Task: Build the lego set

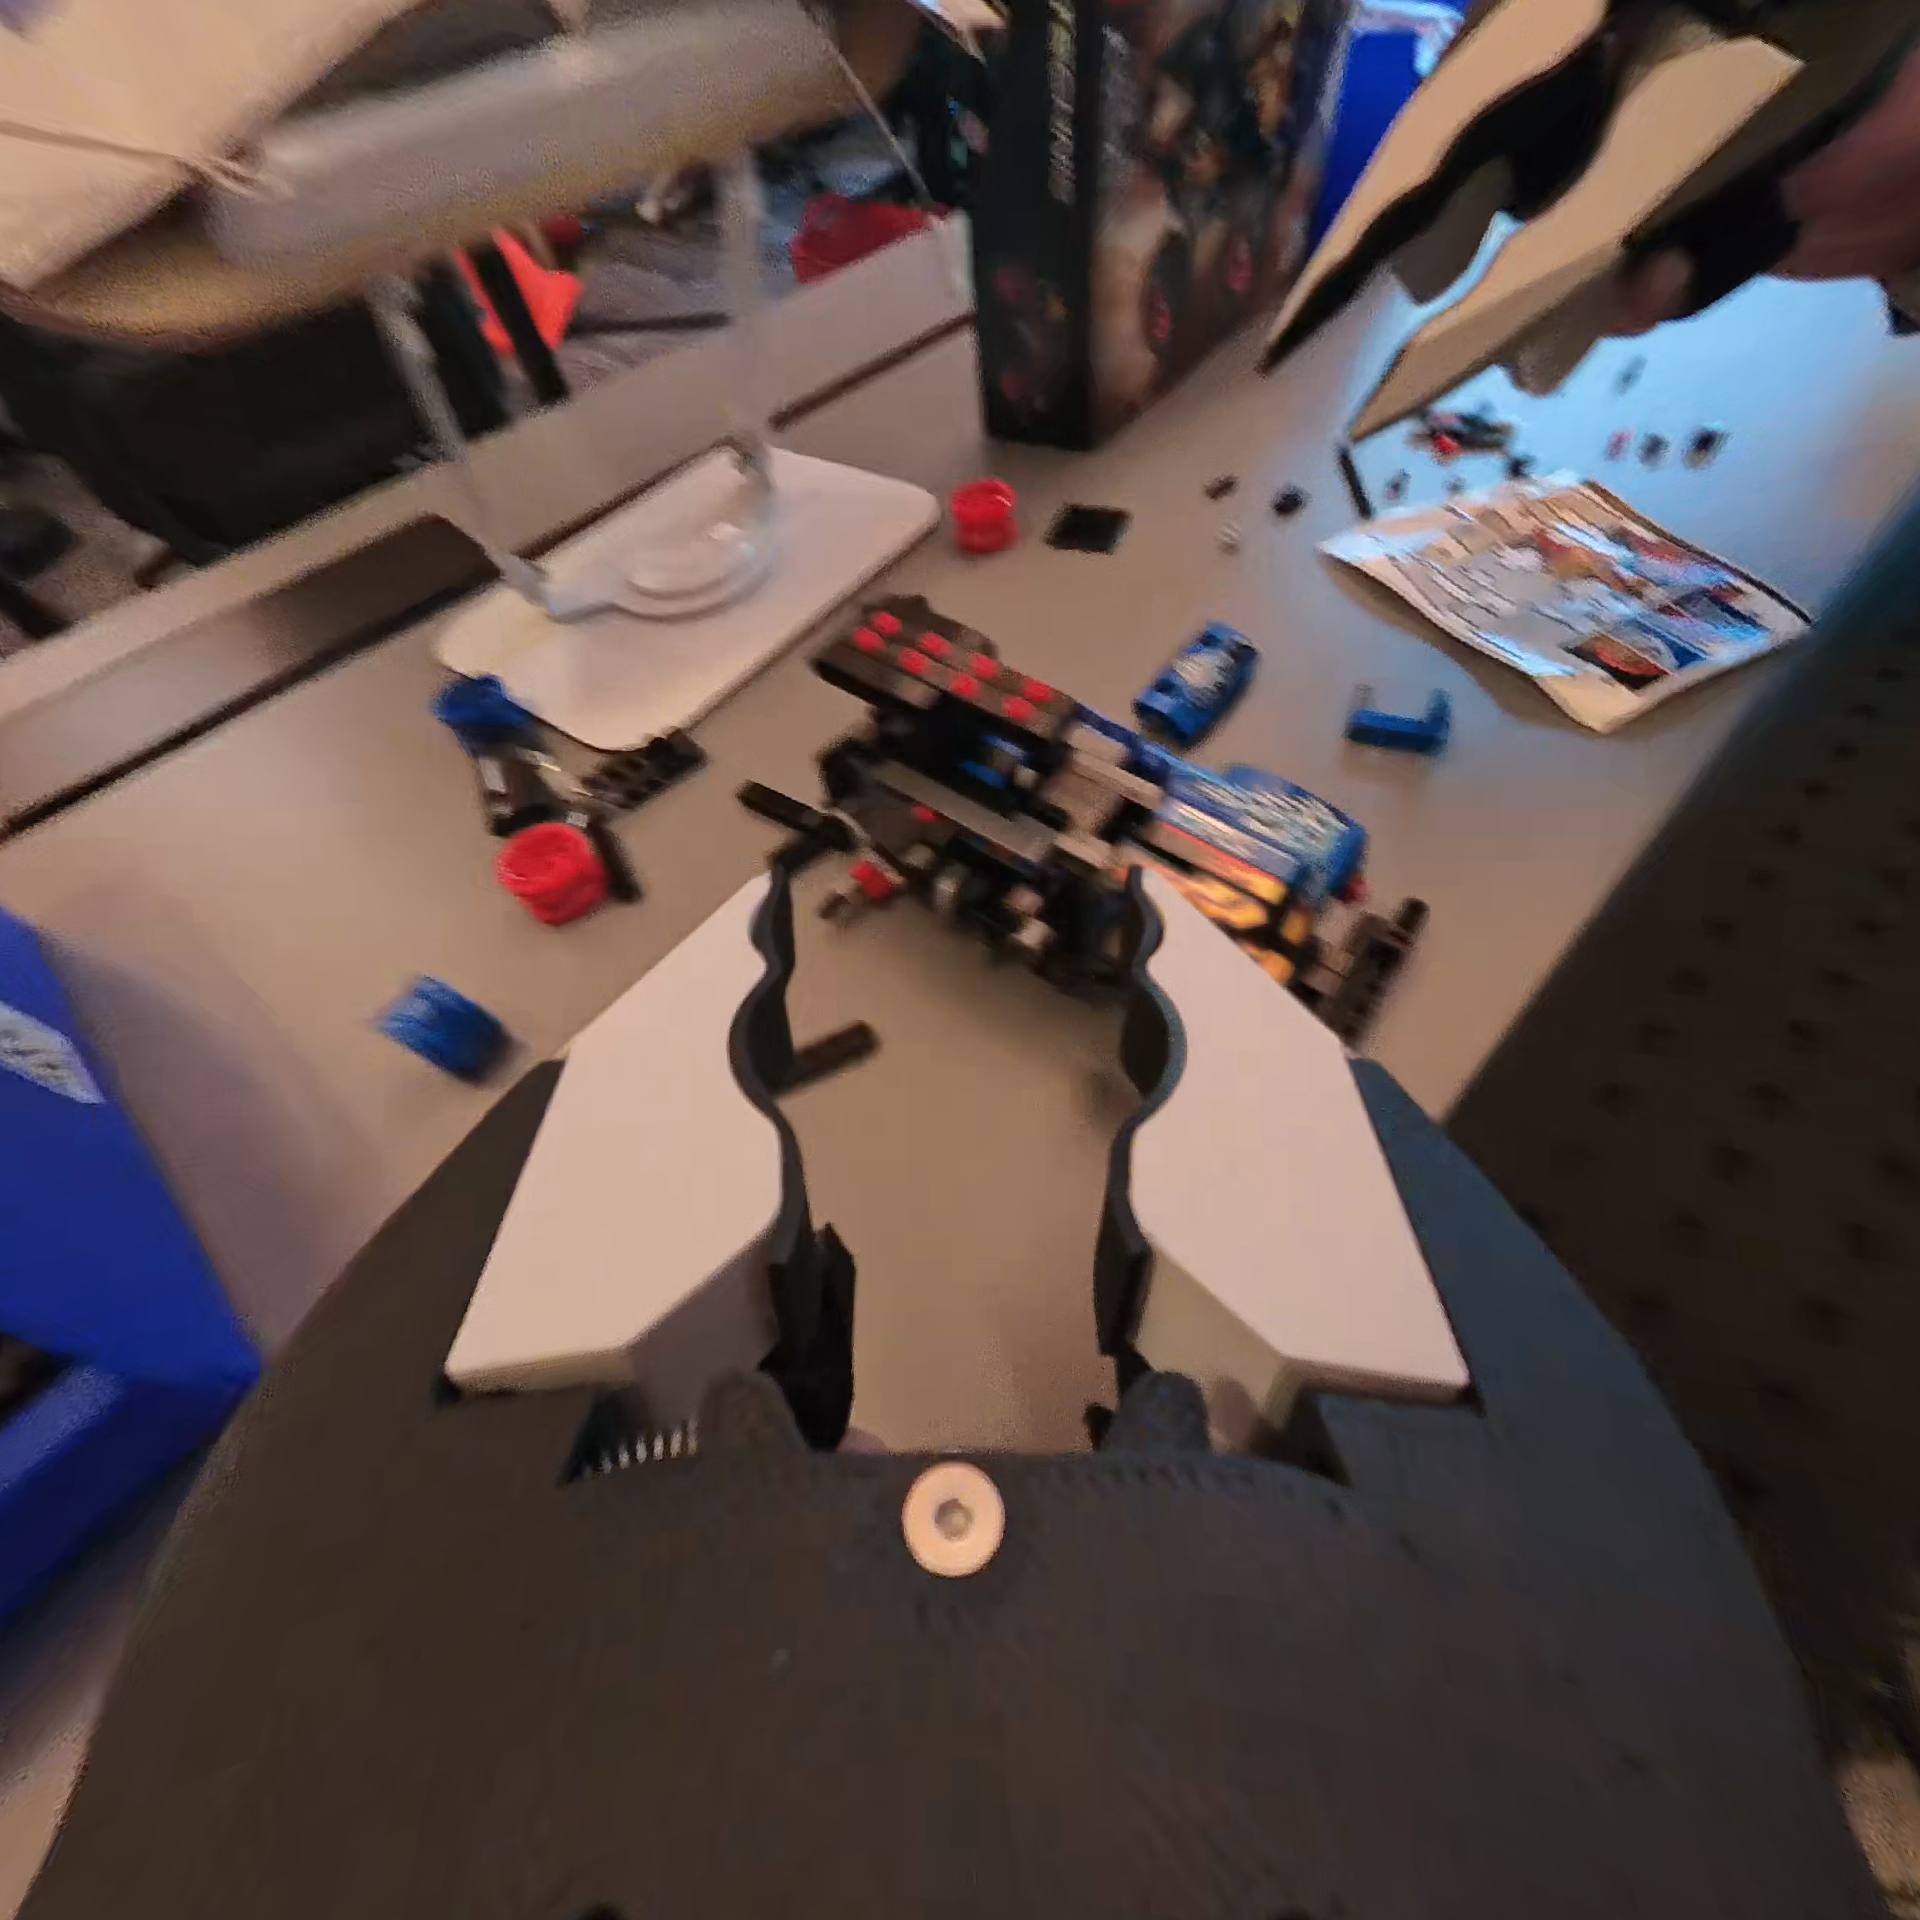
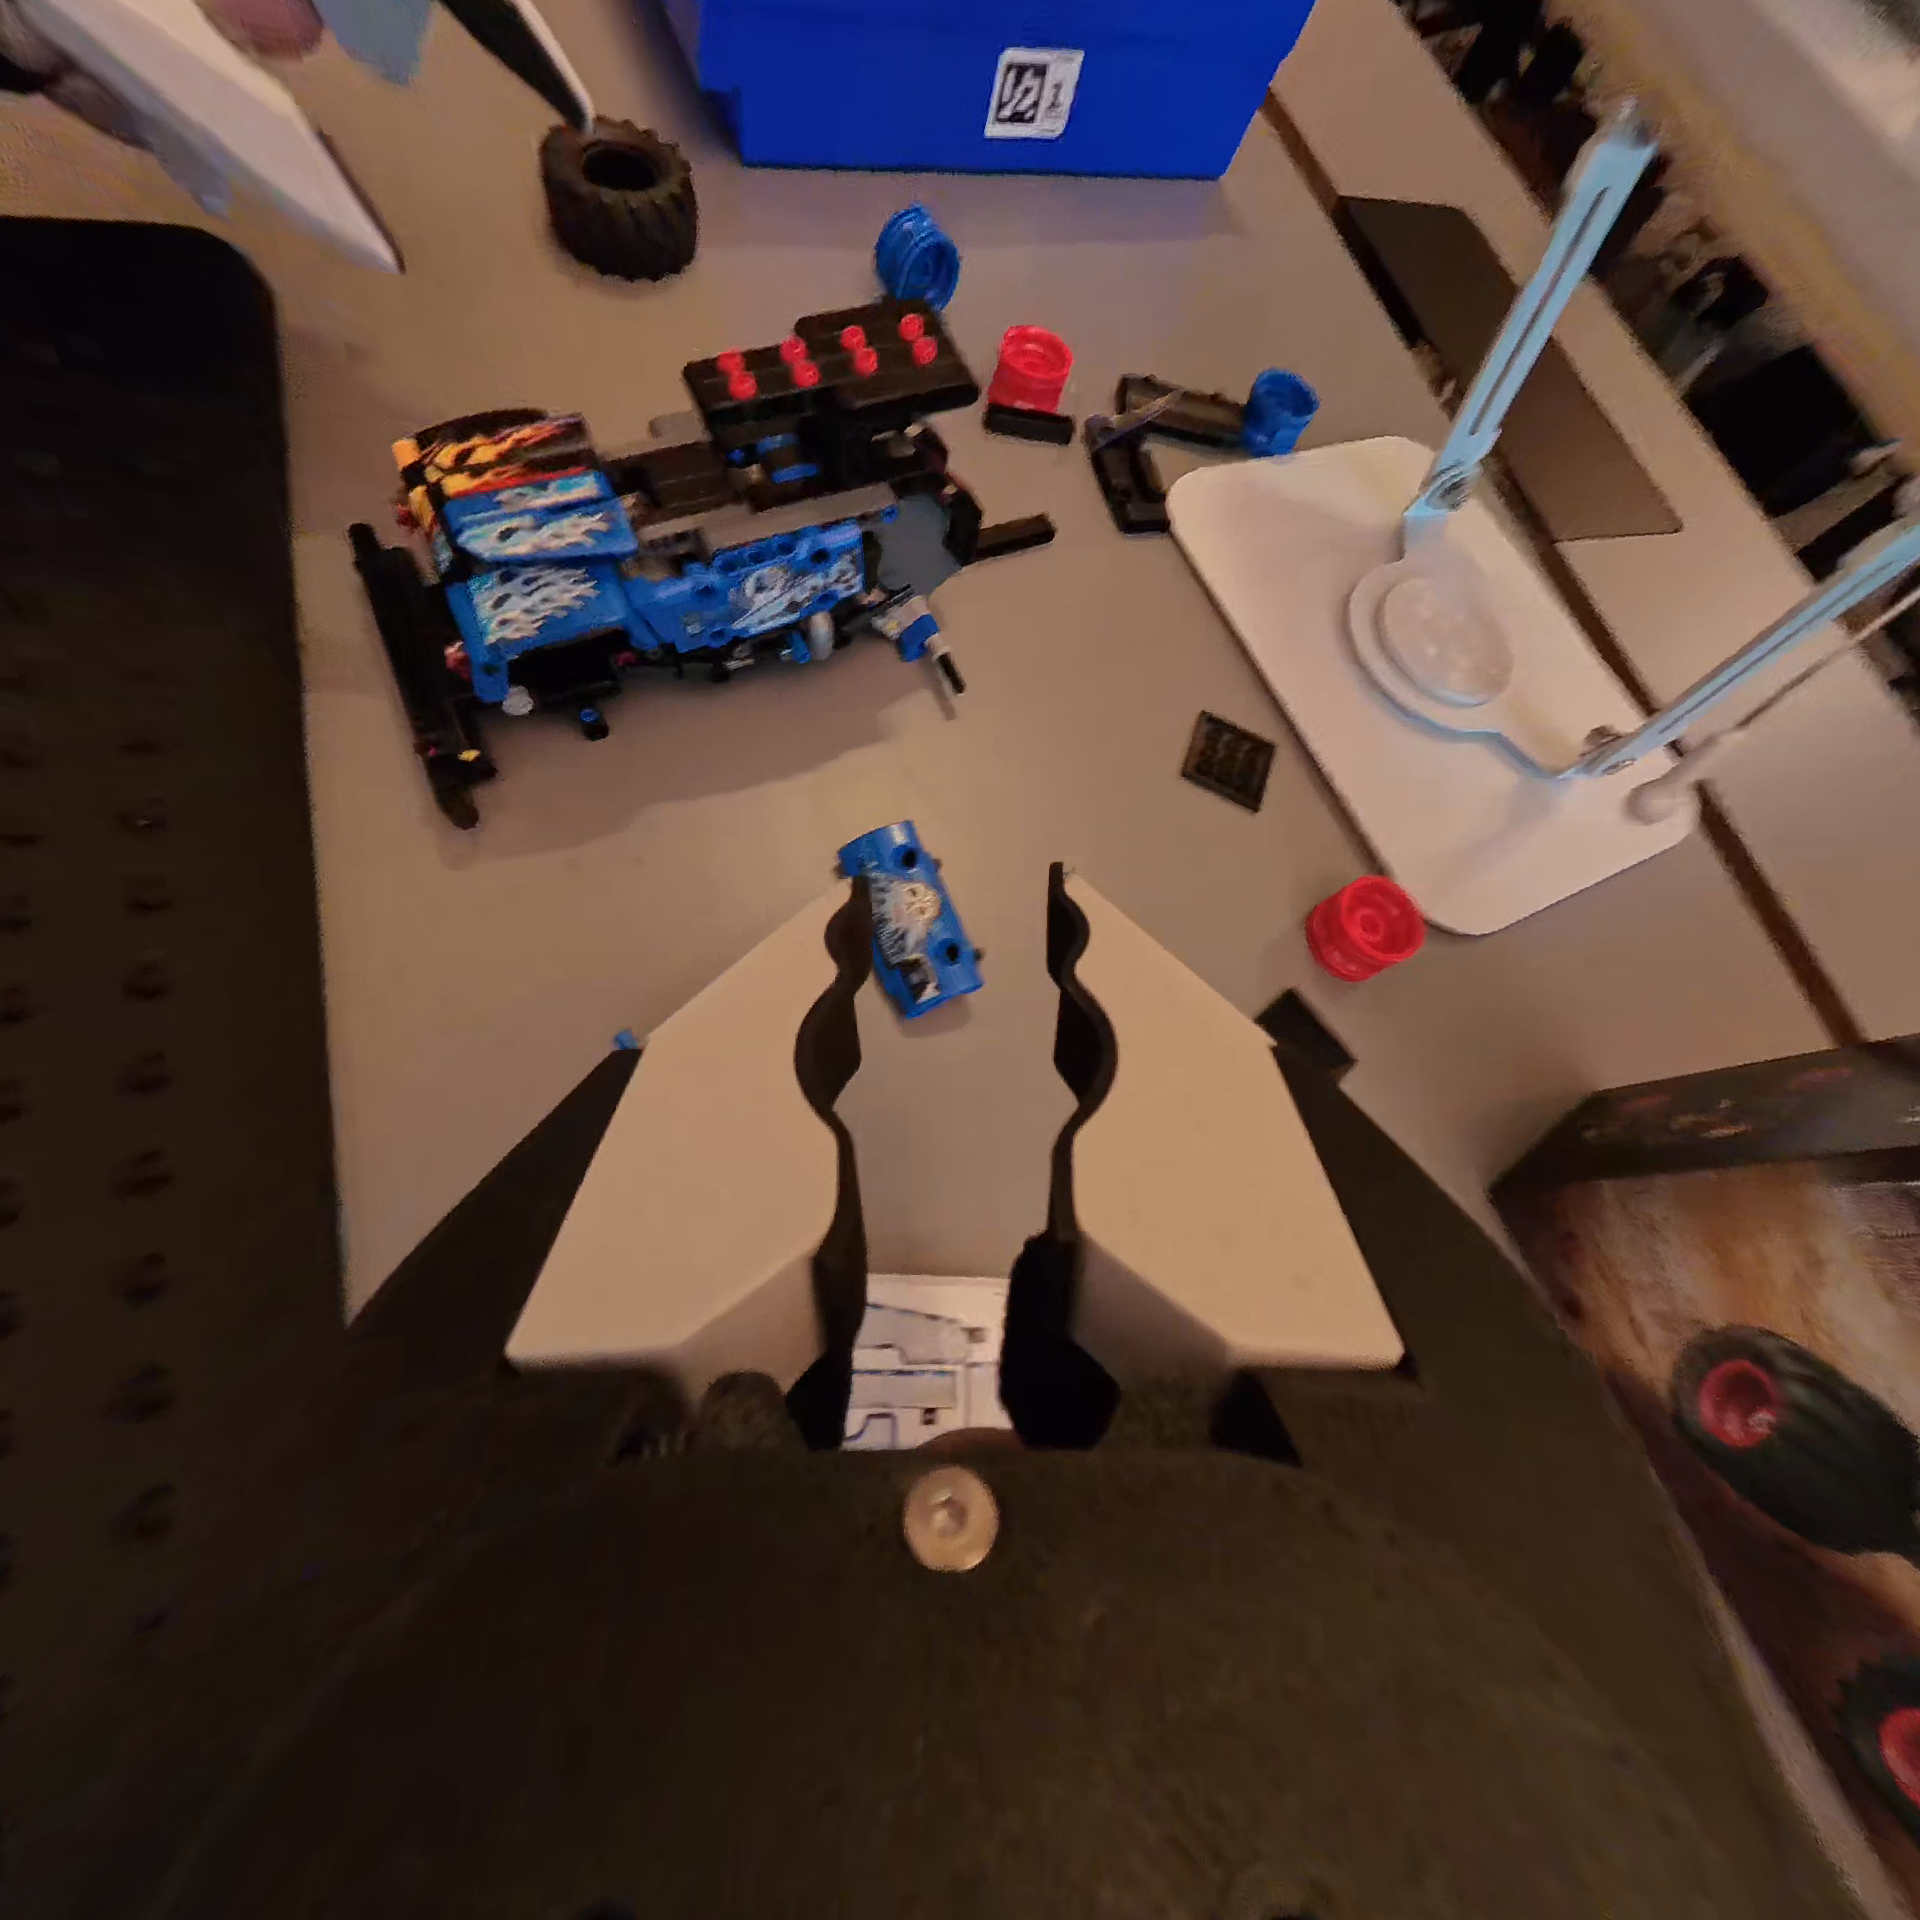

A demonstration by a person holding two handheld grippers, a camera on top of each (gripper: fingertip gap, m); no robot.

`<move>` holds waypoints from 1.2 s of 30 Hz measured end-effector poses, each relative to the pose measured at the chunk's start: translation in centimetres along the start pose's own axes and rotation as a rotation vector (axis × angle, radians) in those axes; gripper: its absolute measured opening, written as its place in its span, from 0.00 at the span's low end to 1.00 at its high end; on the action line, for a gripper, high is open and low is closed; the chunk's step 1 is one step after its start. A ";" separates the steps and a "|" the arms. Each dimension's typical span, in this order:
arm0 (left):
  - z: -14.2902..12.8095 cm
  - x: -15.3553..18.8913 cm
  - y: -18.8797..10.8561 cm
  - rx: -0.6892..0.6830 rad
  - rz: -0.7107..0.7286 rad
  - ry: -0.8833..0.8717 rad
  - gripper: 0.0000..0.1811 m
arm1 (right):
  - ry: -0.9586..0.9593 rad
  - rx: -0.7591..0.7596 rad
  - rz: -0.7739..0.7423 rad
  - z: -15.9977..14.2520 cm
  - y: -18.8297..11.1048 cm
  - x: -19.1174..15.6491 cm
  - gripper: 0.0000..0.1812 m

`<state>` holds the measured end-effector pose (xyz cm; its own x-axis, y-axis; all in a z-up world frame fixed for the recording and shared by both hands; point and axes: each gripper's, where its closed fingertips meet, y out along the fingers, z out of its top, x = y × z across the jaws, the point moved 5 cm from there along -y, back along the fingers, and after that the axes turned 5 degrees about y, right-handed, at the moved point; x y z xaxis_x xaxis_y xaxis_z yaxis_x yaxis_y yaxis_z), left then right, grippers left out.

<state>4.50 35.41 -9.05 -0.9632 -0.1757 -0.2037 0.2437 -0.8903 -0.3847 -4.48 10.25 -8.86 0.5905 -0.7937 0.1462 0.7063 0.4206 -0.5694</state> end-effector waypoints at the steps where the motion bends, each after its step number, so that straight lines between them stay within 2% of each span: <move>1: 0.7 -1.3 -0.2 0.015 0.034 0.005 0.34 | -0.018 0.004 -0.024 0.7 -0.1 0.5 0.19; 5: 4.3 -6.8 0.4 0.074 0.126 -0.019 0.34 | -0.115 0.030 -0.135 5.0 -0.3 3.1 0.23; 9: 7.5 -12.5 2.8 0.090 0.200 0.015 0.34 | -0.180 0.075 -0.232 10.2 0.5 6.4 0.27; 12: 9.4 -16.3 5.4 0.081 0.219 0.035 0.34 | -0.217 0.082 -0.271 13.6 2.3 8.8 0.27; 15: 10.1 -19.3 8.1 0.052 0.240 0.085 0.34 | -0.279 0.053 -0.315 16.0 4.4 10.8 0.27; 18: 11.0 -21.5 9.7 0.096 0.228 0.027 0.33 | -0.336 0.024 -0.335 17.6 7.2 12.2 0.28; 22: 12.0 -23.7 11.1 0.169 0.195 -0.060 0.32 | -0.468 -0.050 -0.409 18.9 10.8 13.4 0.26; 26: 12.0 -24.8 12.2 0.170 0.170 -0.064 0.32 | -0.578 -0.149 -0.493 18.5 13.1 14.8 0.12; 29: 11.2 -25.1 12.7 0.171 0.167 -0.065 0.31 | -0.558 -0.130 -0.469 18.1 13.3 14.7 0.05; 36: 10.5 -25.1 13.5 0.187 0.131 -0.079 0.30 | -0.453 -0.069 -0.398 17.5 12.2 14.6 0.02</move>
<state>30.74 23.36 0.28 -0.9323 -0.3211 -0.1666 0.3494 -0.9186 -0.1846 19.60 11.45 0.54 0.4043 -0.6119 0.6798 0.8891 0.0884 -0.4492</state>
